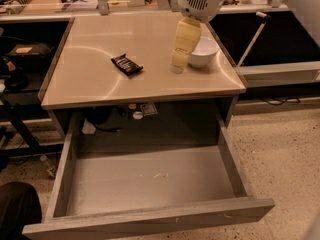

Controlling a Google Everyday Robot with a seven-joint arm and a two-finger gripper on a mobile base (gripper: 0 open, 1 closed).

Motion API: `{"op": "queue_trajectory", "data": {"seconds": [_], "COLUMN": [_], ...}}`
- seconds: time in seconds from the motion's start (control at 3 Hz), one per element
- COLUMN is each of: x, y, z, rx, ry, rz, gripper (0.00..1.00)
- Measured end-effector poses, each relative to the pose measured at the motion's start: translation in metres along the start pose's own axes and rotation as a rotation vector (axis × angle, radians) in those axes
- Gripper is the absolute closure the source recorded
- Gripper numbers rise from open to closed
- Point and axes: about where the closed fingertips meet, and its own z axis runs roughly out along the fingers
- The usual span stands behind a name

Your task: Place rxbar chocolate into top drawer

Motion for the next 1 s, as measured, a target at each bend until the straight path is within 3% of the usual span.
{"op": "queue_trajectory", "data": {"seconds": [0.33, 0.67, 1.0], "x": [-0.047, -0.055, -0.079], "y": [-0.028, -0.034, -0.029], "z": [0.044, 0.046, 0.059], "rx": [-0.042, -0.02, -0.053], "ry": [0.028, -0.002, -0.059], "rz": [0.051, 0.05, 0.044], "gripper": [0.0, 0.0, 0.0]}}
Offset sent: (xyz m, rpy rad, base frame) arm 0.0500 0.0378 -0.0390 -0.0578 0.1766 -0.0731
